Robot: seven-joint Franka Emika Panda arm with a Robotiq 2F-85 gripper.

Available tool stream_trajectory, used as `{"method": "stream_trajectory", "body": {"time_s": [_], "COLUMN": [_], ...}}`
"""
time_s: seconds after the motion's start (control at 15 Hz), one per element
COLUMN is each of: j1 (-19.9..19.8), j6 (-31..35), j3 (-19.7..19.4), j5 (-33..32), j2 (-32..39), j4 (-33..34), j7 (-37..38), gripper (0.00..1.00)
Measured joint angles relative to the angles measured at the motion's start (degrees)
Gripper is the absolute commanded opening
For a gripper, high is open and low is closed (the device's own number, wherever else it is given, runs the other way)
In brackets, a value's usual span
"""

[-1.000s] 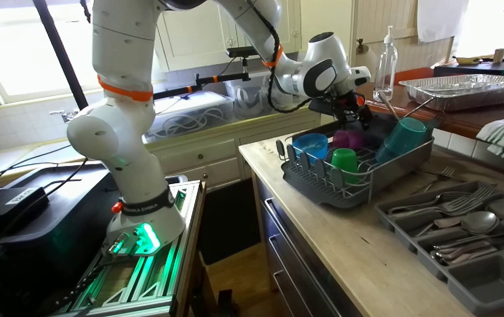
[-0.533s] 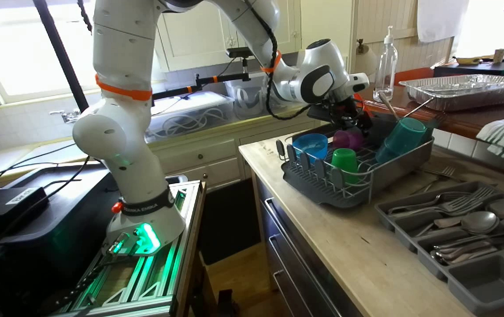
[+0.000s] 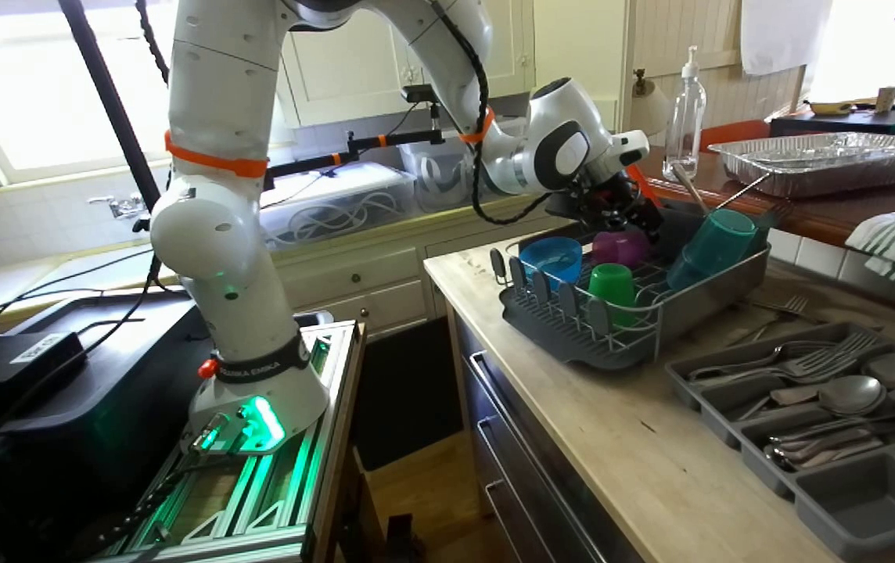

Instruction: Put the pink cup in an upside down position

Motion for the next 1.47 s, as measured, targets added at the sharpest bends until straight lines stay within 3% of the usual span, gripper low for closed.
{"method": "stream_trajectory", "body": {"time_s": [0.2,0.53,0.67,0.8,1.2,1.47], "j1": [1.8,2.7,4.2,8.6,26.5,42.2], "j6": [-1.0,-2.7,-2.6,-0.8,5.4,4.1], "j3": [-0.6,-0.8,-2.6,-8.3,-34.6,-51.5], "j5": [0.1,0.2,-0.1,-2.0,-9.9,-9.9], "j2": [0.0,-0.4,-0.9,-2.2,-5.0,-2.5], "j4": [0.0,-0.1,-0.7,-2.6,-9.6,-11.7], "j7": [0.8,2.6,4.5,9.7,31.9,44.0], "gripper": [0.39,0.38,0.38,0.38,0.38,0.38]}}
